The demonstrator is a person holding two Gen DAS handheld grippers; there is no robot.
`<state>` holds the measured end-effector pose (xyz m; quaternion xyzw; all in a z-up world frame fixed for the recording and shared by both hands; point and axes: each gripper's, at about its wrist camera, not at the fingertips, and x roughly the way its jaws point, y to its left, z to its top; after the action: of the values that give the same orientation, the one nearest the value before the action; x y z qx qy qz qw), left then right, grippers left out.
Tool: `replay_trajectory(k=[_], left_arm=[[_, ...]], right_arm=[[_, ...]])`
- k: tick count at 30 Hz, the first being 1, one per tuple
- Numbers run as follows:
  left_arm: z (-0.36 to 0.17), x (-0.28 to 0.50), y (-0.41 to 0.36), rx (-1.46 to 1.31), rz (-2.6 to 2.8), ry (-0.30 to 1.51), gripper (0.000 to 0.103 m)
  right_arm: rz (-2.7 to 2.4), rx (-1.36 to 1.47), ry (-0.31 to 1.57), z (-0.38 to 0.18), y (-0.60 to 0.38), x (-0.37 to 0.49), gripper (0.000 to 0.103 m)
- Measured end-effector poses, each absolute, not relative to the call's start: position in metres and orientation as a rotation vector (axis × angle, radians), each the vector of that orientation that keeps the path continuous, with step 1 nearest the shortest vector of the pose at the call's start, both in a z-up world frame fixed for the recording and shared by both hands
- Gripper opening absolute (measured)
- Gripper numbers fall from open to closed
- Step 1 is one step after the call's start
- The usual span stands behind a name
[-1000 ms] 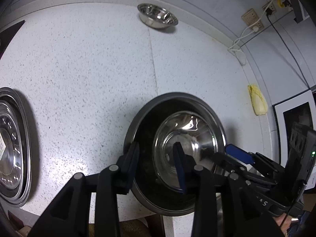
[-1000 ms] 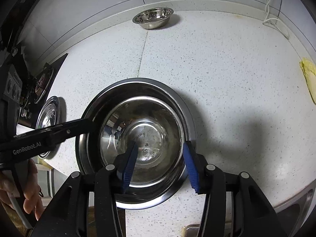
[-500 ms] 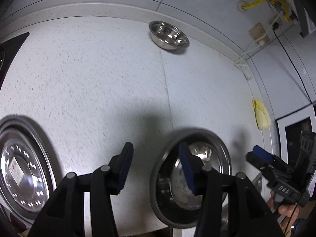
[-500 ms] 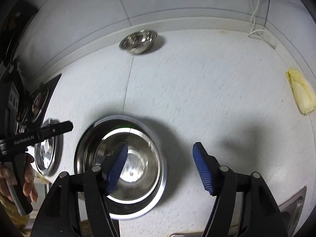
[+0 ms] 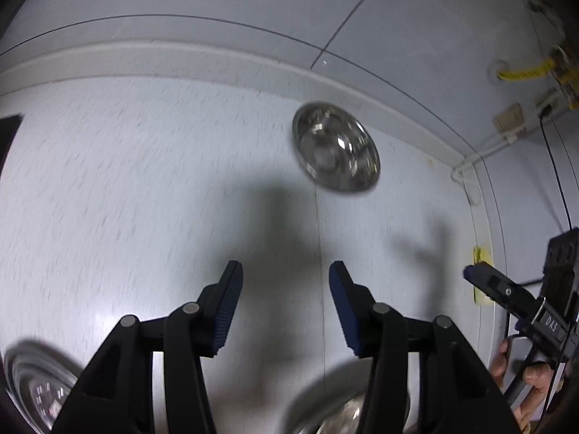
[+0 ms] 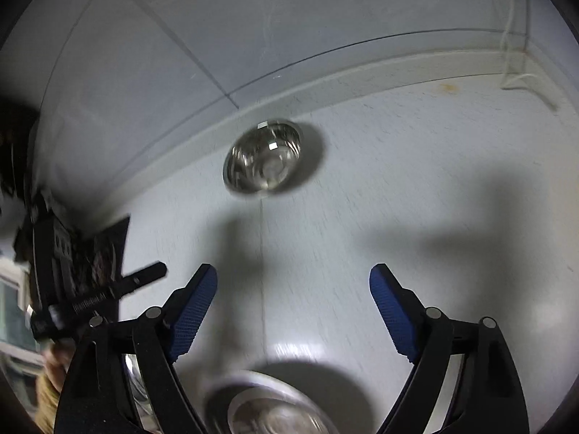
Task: Organize plates and bowls
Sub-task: 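Move both tools toward the small steel bowl by the wall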
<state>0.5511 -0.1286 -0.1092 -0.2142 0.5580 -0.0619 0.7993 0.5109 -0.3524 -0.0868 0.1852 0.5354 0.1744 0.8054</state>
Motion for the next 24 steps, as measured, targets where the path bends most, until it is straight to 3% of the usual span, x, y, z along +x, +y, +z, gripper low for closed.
replay_trajectory(k=[7,16,19,24], left_arm=[[-0.138,0.627,-0.127,-0.514,-0.149,1.214,0.048],[-0.178,0.680,-0.120,-0.588,-0.142,1.236,0.048],[-0.181,0.688,-0.119,-0.593,-0.144,1.212,0.048],[-0.191,0.700,-0.121,-0.571,-0.195,1.247,0.048]], right_arm=[[0.397,0.483,1.201,-0.128,-0.330,0.581,0.094],[0.381,0.449,1.251,-0.163,-0.304,0.619,0.095],[0.384,0.432,1.249,-0.165,-0.298,0.619,0.094],[0.369,0.418,1.257,-0.172,-0.293,0.623,0.080]])
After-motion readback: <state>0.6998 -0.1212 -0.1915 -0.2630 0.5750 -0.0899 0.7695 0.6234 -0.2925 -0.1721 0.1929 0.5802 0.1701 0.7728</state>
